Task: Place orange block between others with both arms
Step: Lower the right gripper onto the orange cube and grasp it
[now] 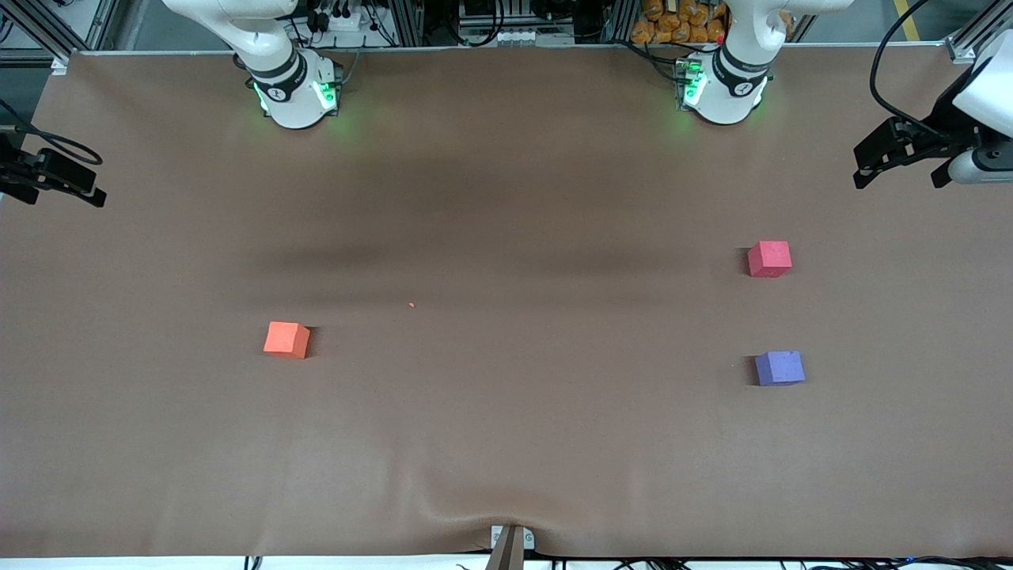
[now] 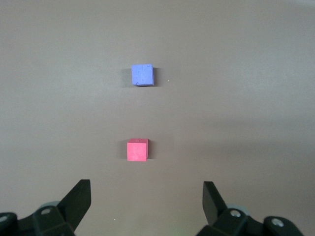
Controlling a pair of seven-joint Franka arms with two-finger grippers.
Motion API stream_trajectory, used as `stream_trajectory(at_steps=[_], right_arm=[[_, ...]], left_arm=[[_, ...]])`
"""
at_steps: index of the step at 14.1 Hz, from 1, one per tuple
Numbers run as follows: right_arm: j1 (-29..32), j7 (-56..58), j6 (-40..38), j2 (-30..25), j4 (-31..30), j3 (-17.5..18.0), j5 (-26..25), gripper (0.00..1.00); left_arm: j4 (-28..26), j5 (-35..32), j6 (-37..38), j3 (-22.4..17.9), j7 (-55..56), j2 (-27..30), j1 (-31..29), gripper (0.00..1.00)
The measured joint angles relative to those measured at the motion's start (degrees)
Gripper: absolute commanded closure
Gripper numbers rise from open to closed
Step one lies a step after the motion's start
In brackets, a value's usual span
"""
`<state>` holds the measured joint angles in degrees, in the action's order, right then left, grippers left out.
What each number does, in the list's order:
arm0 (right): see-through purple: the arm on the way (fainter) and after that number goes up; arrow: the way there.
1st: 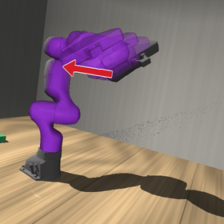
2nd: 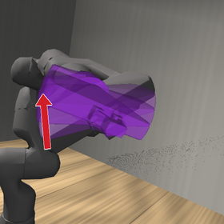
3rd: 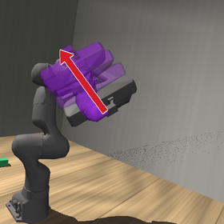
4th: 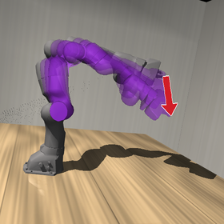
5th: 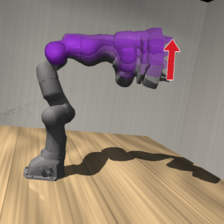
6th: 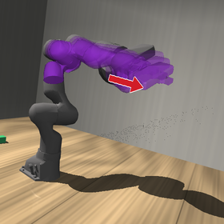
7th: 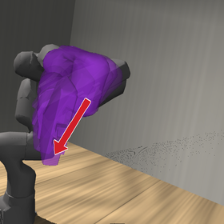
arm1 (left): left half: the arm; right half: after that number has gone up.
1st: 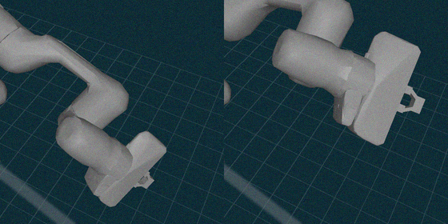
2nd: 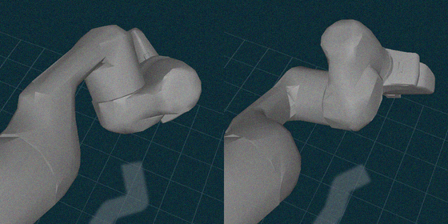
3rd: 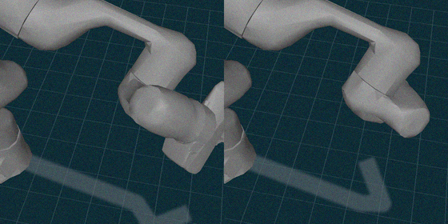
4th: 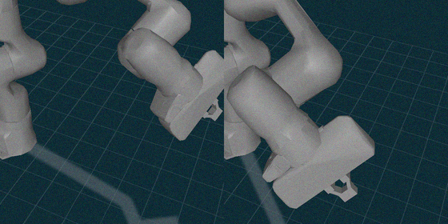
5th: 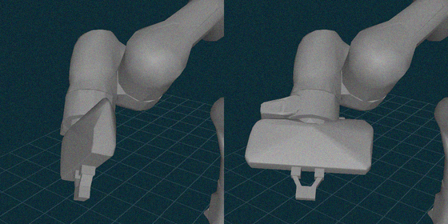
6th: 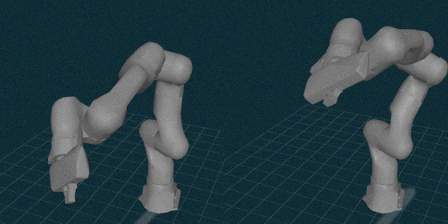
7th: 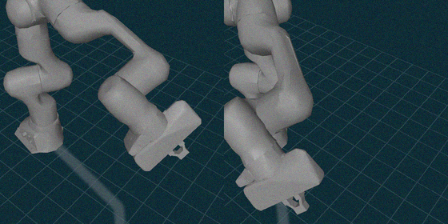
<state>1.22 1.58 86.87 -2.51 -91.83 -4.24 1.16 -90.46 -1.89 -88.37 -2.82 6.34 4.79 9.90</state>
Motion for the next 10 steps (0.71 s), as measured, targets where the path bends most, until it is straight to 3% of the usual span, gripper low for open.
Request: stream_trajectory(at_steps=[10], right_arm=[[-0.6, 0.1, -0.1, 2.0, -0.2, 0.7, 0.0, 0.00]], left_arm=[[0.0, 0.1, 0.2, 0.0, 0.0, -0.2, 0.0, 0.00]])
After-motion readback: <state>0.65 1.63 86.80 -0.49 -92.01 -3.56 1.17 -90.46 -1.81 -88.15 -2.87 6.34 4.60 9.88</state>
